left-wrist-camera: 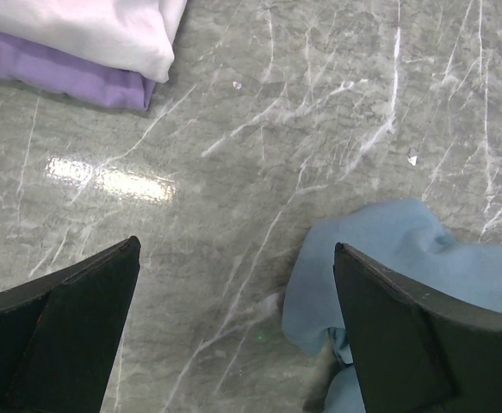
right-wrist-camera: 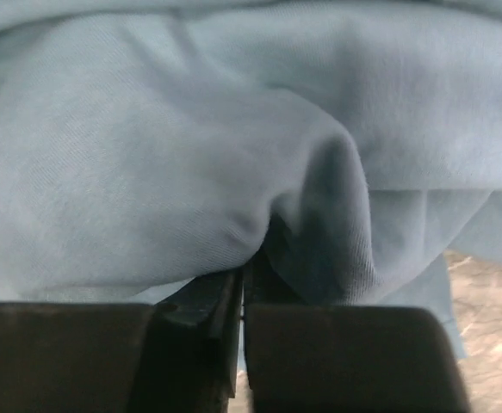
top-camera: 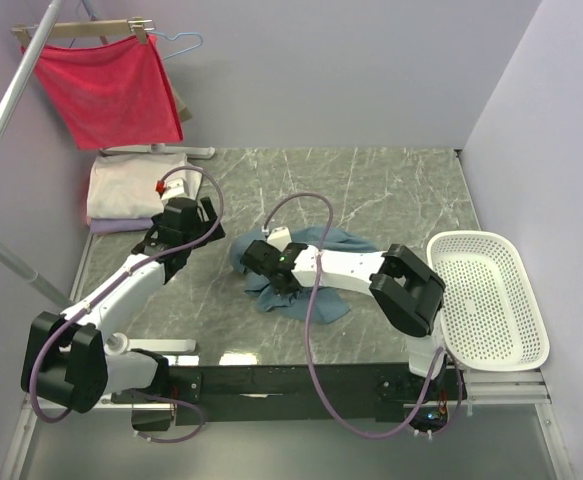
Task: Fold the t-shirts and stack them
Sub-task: Flatten out the tshirt
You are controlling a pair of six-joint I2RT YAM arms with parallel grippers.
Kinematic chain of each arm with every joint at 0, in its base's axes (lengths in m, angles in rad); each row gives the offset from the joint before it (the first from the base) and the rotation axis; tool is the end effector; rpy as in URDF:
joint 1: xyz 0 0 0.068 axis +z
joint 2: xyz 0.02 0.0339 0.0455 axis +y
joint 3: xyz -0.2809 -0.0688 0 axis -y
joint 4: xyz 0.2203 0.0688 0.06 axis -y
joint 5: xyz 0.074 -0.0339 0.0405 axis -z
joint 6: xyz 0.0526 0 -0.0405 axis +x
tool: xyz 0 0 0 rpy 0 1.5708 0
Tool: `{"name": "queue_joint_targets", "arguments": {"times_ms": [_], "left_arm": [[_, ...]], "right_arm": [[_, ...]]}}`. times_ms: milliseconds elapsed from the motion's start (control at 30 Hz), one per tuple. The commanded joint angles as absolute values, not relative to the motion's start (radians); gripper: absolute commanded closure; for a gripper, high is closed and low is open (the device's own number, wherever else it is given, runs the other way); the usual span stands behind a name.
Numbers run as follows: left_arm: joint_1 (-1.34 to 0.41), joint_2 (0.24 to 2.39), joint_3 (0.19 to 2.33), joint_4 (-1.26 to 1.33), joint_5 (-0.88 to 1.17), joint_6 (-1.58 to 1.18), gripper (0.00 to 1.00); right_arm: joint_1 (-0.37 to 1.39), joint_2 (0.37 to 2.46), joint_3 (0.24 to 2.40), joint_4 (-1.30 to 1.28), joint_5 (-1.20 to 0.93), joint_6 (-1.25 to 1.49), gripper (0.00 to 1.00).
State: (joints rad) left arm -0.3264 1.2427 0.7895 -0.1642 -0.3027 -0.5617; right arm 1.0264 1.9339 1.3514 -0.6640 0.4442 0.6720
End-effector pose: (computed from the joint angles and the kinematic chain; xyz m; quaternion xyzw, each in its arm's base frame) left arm 0.2467 -0.0669 0.2650 -0.1718 0.8642 -0.0739 0.4672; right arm 0.2138 0.3095 0.1898 -0.1347 0.9538 -0.0254 0.2672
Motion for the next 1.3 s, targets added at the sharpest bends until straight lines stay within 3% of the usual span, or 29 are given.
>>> {"name": "queue_joint_targets", "arguments": {"times_ms": [0,233,367,700,967,1067,1133,1267], "left_arm": [[-0.319,1.219,0.79,-0.15,-0.273,-0.545,0.01],[-0.318,1.218,0.795,-0.15,-0.256,-0.535,0.01],[-0.318,1.223,0.802,-0.135,-0.224,-0.54,0.01],[-0.318,1.21,0.813,-0.121,-0.213,-0.554,0.01],[-0.316,1.189,0.811,-0.127,-0.242,-0.549,0.01],[-0.314,1.19,0.81,-0.121,-0.235,-0.552,0.01],[-0.314,1.196,0.811,-0.121,-0.226,-0.555,0.01],[-0.314,1.224,0.825,-0.118,-0.215,-0.555,0.01]], "right_arm": [[1.026,1.881,1.315,-0.652,0.525,0.684,1.0],[1.009,1.559,1.397,-0.698,0.693,0.521,1.0],[0.993,1.433,1.682,-0.732,0.744,0.342,1.0],[1.009,1.631,2.492,-0.856,0.638,0.035,1.0],[1.19,1.552,2.39,-0.65,0.66,-0.12,1.0],[1.189,1.533,2.277,-0.589,0.802,-0.153,1.0],[1.16,1.522,2.214,-0.546,0.92,-0.175,1.0],[0.953,1.491,2.178,-0.63,0.838,-0.029,1.0]]}}
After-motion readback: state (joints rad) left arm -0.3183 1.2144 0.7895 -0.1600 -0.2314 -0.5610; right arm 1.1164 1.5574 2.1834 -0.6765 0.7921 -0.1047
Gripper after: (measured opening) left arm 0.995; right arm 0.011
